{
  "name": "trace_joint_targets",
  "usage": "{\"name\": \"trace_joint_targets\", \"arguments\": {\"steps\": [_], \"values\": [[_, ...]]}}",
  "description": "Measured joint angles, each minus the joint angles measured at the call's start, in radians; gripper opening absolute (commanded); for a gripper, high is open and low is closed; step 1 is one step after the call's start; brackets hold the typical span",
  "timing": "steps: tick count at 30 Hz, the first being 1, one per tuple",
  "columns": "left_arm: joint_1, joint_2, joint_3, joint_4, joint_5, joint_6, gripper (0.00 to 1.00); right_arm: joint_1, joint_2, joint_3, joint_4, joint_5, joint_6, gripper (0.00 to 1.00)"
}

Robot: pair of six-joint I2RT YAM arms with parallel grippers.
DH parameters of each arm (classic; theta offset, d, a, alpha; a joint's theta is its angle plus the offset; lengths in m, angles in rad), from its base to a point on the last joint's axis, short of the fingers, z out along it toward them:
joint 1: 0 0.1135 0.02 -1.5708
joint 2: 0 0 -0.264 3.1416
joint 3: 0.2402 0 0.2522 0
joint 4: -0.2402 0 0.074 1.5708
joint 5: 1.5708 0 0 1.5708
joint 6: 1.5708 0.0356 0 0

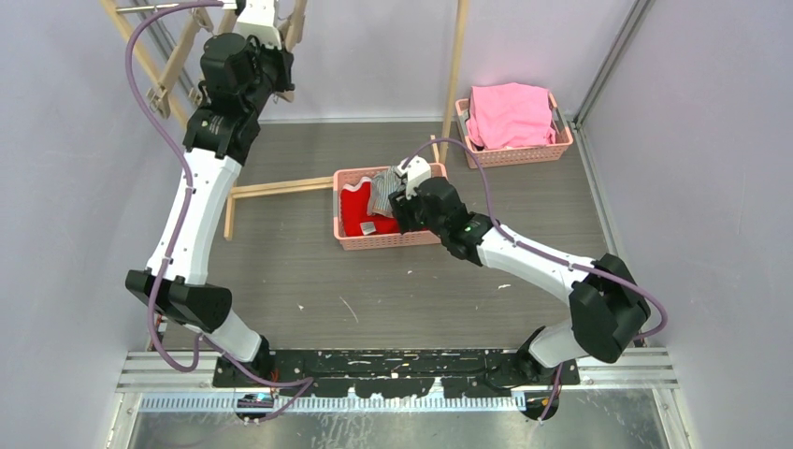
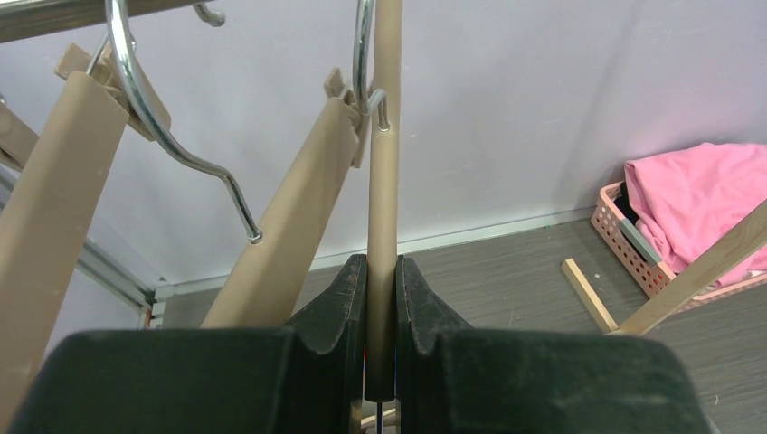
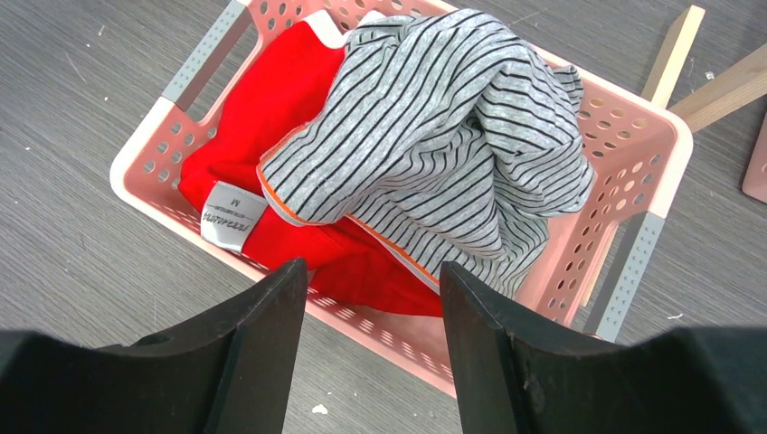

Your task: Remove the underwear clipped to the hanger

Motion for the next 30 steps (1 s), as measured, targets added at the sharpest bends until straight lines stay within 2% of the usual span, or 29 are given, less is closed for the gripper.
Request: {"name": "trace_joint_targets", "arguments": {"steps": [7, 14, 18, 21, 30], "values": [[0.004, -0.011, -0.022, 0.022, 0.048, 0.036, 0.0, 0.001, -0.005, -0.004, 0.002, 0.0, 0.001, 0.61], [0.006, -0.026, -0.034, 0.019, 0.085, 0.051, 0.27, 0.011, -0.006, -0.004, 0.002, -0.002, 0.002, 0.63], [0.006, -0.083, -0.091, 0.005, 0.101, 0.061, 0.47, 0.018, -0.006, -0.004, 0.002, -0.007, 0.006, 0.66], [0.005, -0.123, -0.113, -0.013, 0.106, 0.07, 0.53, 0.026, -0.006, -0.004, 0.002, -0.008, 0.008, 0.68], [0.006, -0.25, -0.17, 0.005, 0.087, 0.086, 0.64, 0.059, -0.014, -0.004, 0.001, 0.038, 0.005, 0.69]]}}
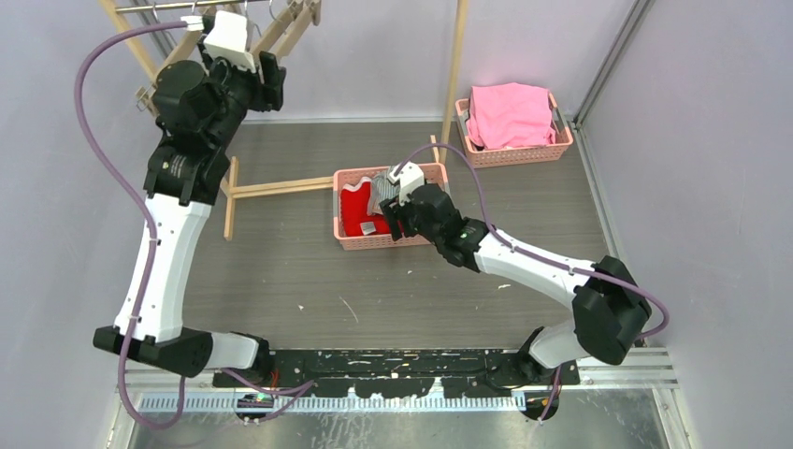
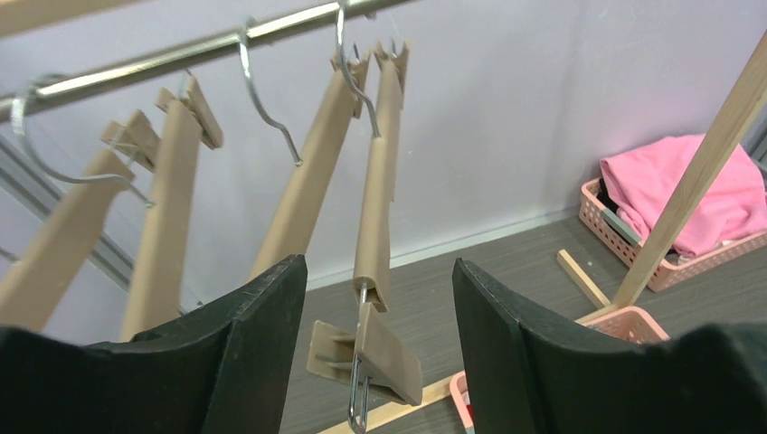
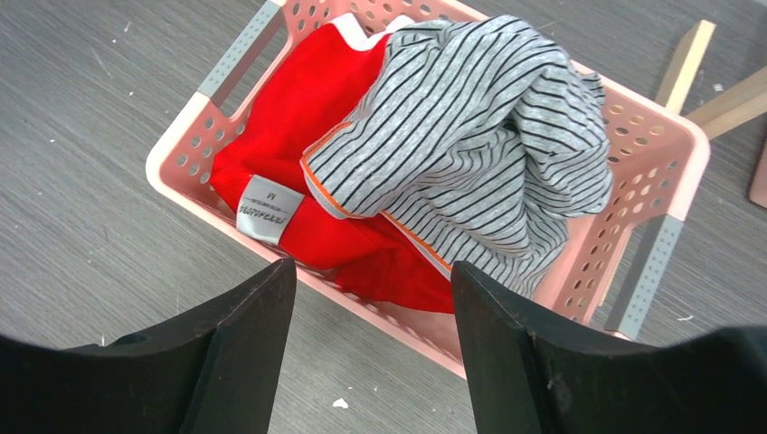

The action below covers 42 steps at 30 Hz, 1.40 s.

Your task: Remove the underwear clipped to the hanger

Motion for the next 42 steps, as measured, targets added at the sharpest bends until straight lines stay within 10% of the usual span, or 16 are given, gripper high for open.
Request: {"name": "trace_joint_targets", "arguments": {"steps": [21, 32, 34, 35, 42], "values": [[0.0, -0.32, -0.151, -0.025, -0.073, 0.004, 0.56, 0.002, -0.202, -0.004, -0.035, 0.297, -0.012, 0.89], [0.0, -0.652, -0.426, -0.118, -0.053, -0.259, 0.5, 0.002, -0.443, -0.171, -0.066, 0.472, 0.05, 0.97], [0.0, -0.686, -0.484, -0.123, -0.031, -0.307, 0.62, 0.002, -0.484, -0.191, -0.067, 0.486, 0.064, 0.98], [0.0, -0.697, -0.512, -0.127, -0.021, -0.325, 0.97, 0.002, -0.503, -0.2, -0.068, 0.489, 0.071, 0.99], [0.0, -0.704, -0.724, -0.208, 0.112, -0.483, 0.98, 0.002, -0.55, -0.224, -0.108, 0.494, 0.108, 1.0]]}}
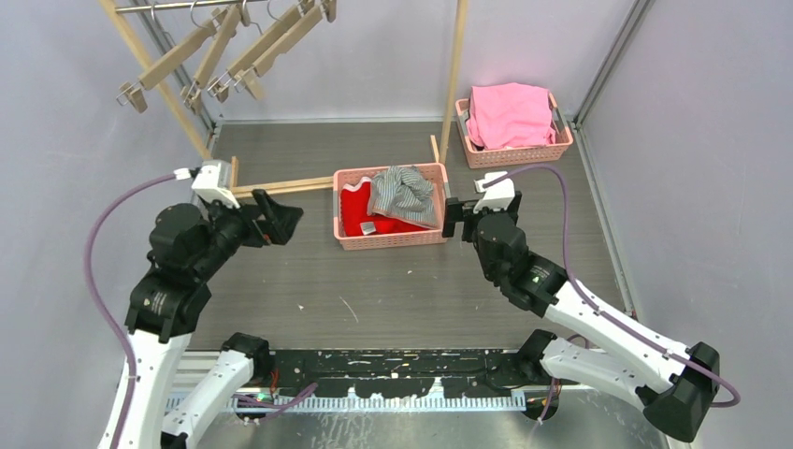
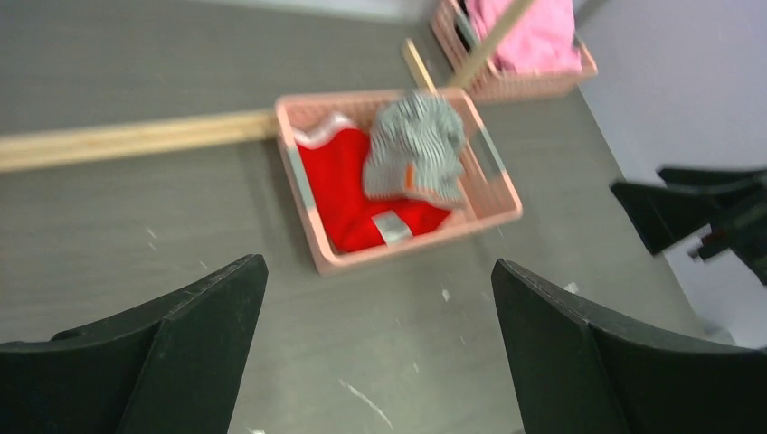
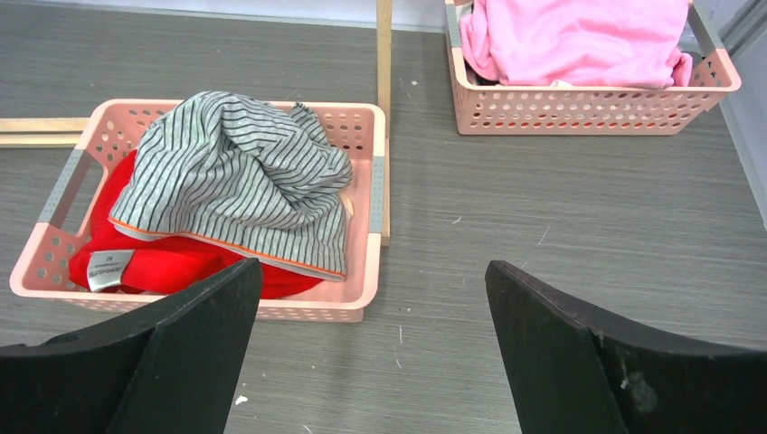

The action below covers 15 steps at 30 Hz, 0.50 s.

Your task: Remove the underwear clipped to the hanger

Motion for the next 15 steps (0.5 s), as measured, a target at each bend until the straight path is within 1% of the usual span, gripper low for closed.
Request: {"name": "trace_joint_targets", "arguments": {"steps": [4, 7, 10, 13, 15], "values": [[0.0, 0.022, -0.028, -0.072, 0.167, -0.039, 0.98, 0.0, -0.038, -0.005, -0.05, -0.001, 0.026, 1.0], [0.0, -0.019, -0.092, -0.09, 0.251, -0.047, 0.98, 0.001, -0.098, -0.03, -0.073, -0.002, 0.053, 1.0], [0.0, -0.145, -0.174, -0.148, 0.259, -0.041, 0.98, 0.005, -0.144, -0.064, -0.088, -0.004, 0.083, 1.0], [0.0, -0.248, -0.187, -0.212, 0.228, -0.027, 0.98, 0.013, -0.148, -0.087, -0.114, -0.01, 0.112, 1.0], [0.0, -0.289, -0.187, -0.231, 0.21, -0.027, 0.98, 0.032, -0.133, -0.098, -0.13, -0.011, 0.13, 1.0]]}}
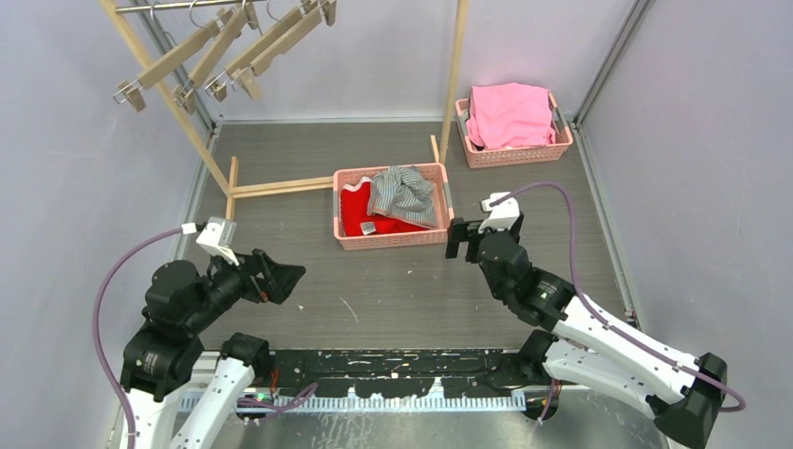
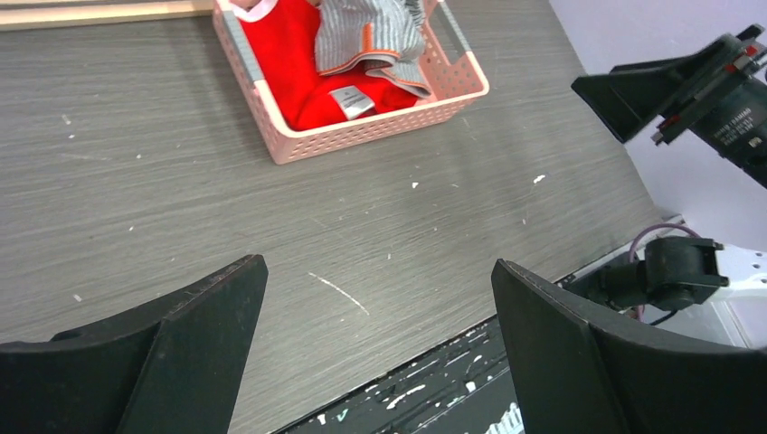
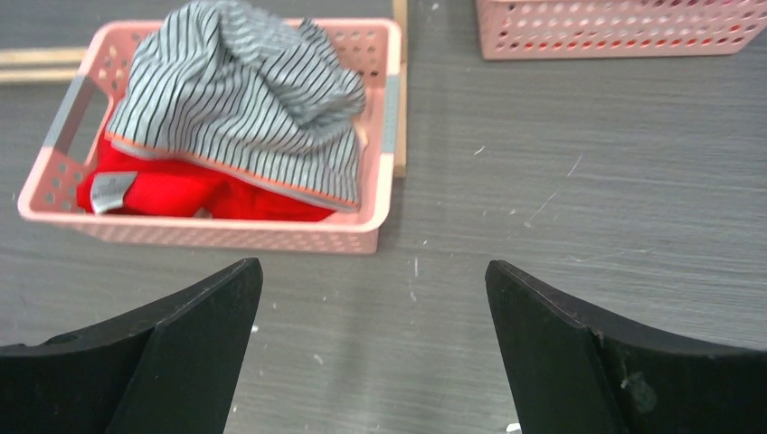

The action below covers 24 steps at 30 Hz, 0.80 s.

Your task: Remove the underwear clipped to the hanger

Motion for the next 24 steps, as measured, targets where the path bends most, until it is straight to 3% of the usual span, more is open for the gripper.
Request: {"name": "trace_joint_targets", "arguments": {"steps": [10, 18, 24], "values": [[0.0, -0.051, -0.026, -0.051, -0.17, -0.027, 0.98, 0.242, 0.084, 0.004, -0.07, 0.129, 0.045, 1.0], [0.0, -0.04, -0.06, -0.027, -0.286, -0.015, 0.98, 0.296, 0.113, 0.011, -0.088, 0.195, 0.055, 1.0], [0.0, -0.021, -0.185, 0.053, -0.358, -0.006, 0.98, 0.303, 0.092, 0.011, -0.108, 0.246, 0.082, 1.0]]}}
